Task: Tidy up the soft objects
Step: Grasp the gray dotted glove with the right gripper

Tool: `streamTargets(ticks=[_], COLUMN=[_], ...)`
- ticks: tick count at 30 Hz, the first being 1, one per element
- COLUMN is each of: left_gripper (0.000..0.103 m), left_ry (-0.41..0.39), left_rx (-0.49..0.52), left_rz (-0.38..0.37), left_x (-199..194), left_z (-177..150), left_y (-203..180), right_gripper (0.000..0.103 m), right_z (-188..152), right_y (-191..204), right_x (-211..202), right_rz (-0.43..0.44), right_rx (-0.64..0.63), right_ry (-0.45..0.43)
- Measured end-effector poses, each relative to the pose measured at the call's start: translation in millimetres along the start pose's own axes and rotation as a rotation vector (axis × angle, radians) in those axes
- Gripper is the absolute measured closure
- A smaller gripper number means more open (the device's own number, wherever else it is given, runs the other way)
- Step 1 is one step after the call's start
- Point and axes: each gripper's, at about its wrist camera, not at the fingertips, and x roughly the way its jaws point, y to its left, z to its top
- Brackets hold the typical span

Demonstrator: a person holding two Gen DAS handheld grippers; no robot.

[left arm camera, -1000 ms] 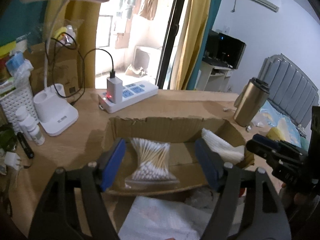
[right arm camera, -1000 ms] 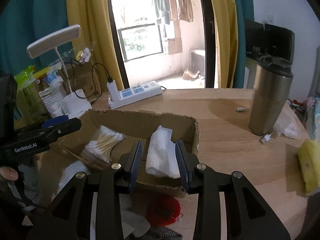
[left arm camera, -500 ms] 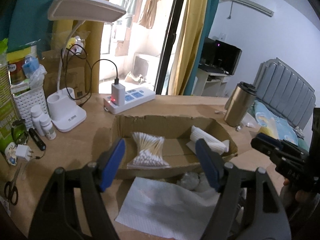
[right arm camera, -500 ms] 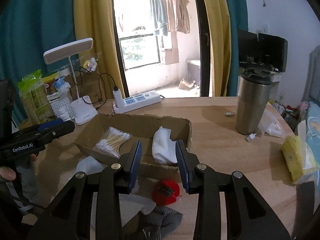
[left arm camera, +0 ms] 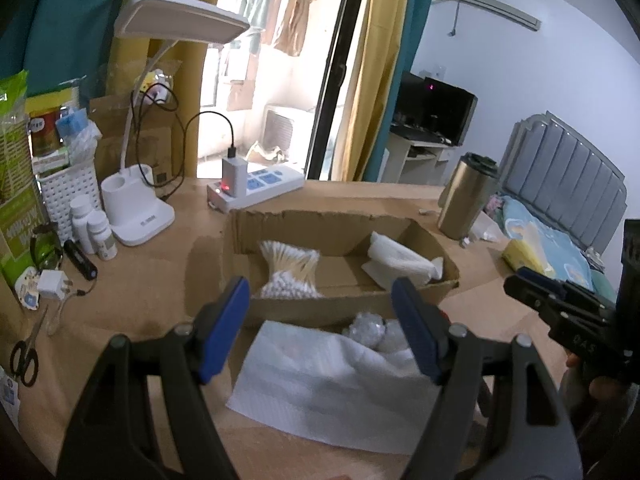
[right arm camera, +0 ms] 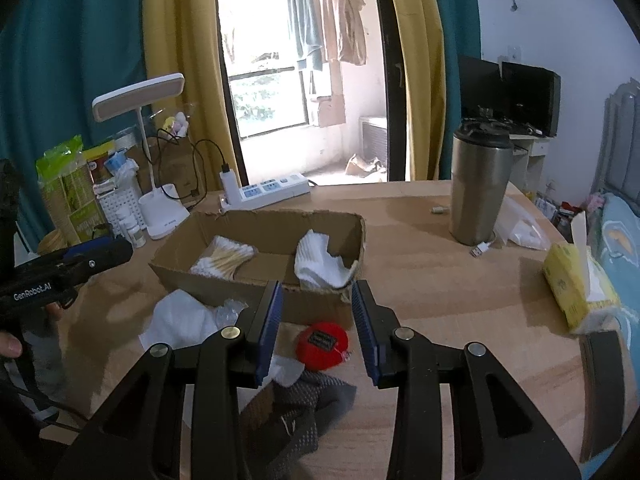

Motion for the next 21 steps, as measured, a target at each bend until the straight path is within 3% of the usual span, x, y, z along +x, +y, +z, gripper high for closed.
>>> streamTargets(ticks=[21], left_gripper=[0.028], left_ry=[0.111], left_rx=[0.053], left_rz=[0.011], left_x=[15.8], left_z=[-28.7], left_y=[-31.2], right_gripper=[0.062], right_z=[-53.3], right_y=[-16.1], right_x=[23.5], right_rz=[0.049], right_rx=[0.058], right_ry=[0.135])
